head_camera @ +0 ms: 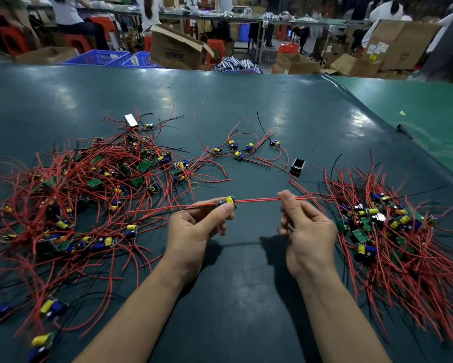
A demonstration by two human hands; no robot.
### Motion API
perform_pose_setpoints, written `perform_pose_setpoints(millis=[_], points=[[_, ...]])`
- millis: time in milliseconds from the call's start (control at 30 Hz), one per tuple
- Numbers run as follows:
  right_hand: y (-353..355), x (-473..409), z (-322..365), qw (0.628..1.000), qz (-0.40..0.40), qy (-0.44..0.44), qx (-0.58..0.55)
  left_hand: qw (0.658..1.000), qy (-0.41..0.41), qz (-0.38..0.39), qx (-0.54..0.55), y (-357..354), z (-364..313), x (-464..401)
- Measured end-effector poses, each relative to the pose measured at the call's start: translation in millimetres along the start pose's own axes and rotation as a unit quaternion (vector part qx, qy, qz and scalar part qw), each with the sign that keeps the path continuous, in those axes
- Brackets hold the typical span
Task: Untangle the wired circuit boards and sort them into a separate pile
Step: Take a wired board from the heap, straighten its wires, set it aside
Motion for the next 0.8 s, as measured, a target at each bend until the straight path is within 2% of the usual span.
perform_pose_setpoints(millis=[100, 233, 400, 800], points=[[8.3, -4.5, 3.9, 0.998, -0.027, 0.046, 0.023, 1.0, -0.001, 0.009, -0.008, 0.9, -1.1, 0.8], [8.2, -0.8, 12.8, 0.982, -0.029, 0.154, 0.103, 1.0, 0.005, 0.012, -0.022, 1.2, 1.9, 2.1], [9.5, 2.0, 19.6, 0.963, -0.032, 0.218, 0.155, 0.997, 0.0, 0.036, -0.069, -6.8, 1.6, 8.0], [12.6, -3.6, 18.8, 0.965, -0.009, 0.2, 0.168, 0.997, 0.008, 0.044, -0.065, -7.7, 0.4, 8.4]])
Point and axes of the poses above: each hand's wrist, its own x-axis away from the middle knuckle, its own y-axis out of the back of the hand, z = x × y, the point moved 5 cm from there along -x, towards the middle knuckle, and after that the axes turned 14 degrees about y, right-handed, at the moved point
